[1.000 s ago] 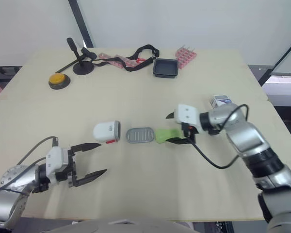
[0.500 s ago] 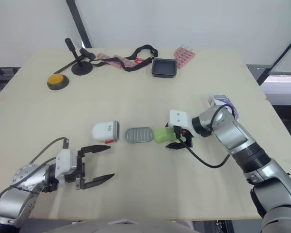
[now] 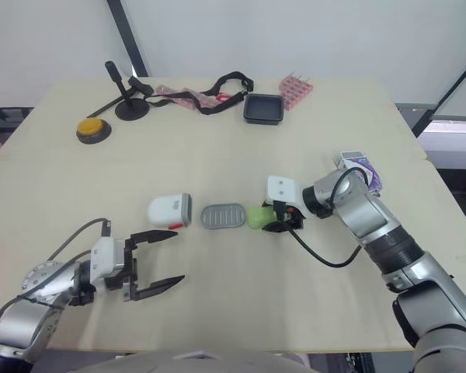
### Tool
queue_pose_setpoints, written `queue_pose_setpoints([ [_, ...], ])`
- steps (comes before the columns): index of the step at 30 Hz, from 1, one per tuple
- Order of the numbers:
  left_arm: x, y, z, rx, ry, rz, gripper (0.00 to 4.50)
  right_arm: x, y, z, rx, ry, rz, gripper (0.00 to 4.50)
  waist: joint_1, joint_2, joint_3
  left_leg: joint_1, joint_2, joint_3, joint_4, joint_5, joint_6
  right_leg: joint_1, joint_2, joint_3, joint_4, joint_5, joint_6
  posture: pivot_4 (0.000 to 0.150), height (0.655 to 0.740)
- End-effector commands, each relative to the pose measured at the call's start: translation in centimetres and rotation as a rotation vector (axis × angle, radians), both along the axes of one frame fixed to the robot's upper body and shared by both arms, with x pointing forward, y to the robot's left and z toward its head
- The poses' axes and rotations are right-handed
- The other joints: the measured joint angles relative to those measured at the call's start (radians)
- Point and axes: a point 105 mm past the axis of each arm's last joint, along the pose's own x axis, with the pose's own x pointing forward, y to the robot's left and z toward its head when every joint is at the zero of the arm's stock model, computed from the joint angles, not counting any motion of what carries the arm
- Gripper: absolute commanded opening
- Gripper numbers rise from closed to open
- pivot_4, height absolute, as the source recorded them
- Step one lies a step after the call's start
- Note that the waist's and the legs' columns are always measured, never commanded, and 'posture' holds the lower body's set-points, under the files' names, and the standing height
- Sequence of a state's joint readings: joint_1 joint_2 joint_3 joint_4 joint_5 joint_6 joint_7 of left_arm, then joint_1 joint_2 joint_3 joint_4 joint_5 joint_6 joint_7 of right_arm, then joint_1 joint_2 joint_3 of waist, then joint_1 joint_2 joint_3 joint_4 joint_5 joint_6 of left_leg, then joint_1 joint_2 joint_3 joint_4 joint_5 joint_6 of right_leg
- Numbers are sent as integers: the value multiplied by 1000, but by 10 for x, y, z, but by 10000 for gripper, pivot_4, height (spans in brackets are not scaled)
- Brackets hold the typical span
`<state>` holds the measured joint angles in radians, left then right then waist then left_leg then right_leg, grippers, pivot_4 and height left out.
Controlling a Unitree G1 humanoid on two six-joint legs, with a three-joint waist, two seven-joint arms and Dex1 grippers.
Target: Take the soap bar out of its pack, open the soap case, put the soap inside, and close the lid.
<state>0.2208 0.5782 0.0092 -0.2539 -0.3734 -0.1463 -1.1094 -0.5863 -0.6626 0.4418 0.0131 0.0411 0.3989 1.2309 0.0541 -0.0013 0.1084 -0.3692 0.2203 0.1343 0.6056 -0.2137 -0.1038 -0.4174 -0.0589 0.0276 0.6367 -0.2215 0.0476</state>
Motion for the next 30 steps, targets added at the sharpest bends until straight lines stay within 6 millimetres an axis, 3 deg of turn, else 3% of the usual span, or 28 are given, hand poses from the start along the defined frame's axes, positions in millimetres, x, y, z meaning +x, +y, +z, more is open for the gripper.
queue_pose_setpoints([
  [1, 0, -2, 4, 4, -27, -6, 45000, 1, -3, 2, -11, -17, 5, 17893, 0, 0, 0, 0, 0, 0, 0, 0, 0, 0, 0, 0, 0, 0, 0, 1500, 7400],
  [9, 2, -1, 3, 1, -24, 10, 45000, 2, 3, 14, 18, -52, 37, 17893, 0, 0, 0, 0, 0, 0, 1, 0, 0, 0, 0, 0, 1, 0, 0, 1500, 7400],
  [12, 4, 0, 3, -4, -25, 19, 45000, 4, 12, 26, 49, -83, 52, 17893, -1, 0, 0, 0, 0, 0, 1, 0, 0, 0, 0, 0, 1, 0, 0, 1500, 7400],
  [16, 12, 4, 5, -27, -23, 83, 45000, 3, 53, 49, 105, -132, 115, 17893, -9, 0, 0, 0, 0, 1, 1, 0, 0, -2, 1, 1, 3, 0, 0, 1500, 7400],
  [22, 16, 3, 7, -36, -24, 104, 45000, 6, 77, 45, 86, -149, 138, 17893, 4, -1, -1, 3, 2, 1, 1, 3, -6, -2, 2, 0, 4, 0, 1, 1500, 7400],
  [30, 16, 1, 9, -42, -25, 107, 45000, 4, 88, 36, 55, -121, 159, 17893, -1, -1, 0, 3, 1, 1, 1, 4, -7, -3, 1, 1, 4, 2, 3, 1500, 7400],
])
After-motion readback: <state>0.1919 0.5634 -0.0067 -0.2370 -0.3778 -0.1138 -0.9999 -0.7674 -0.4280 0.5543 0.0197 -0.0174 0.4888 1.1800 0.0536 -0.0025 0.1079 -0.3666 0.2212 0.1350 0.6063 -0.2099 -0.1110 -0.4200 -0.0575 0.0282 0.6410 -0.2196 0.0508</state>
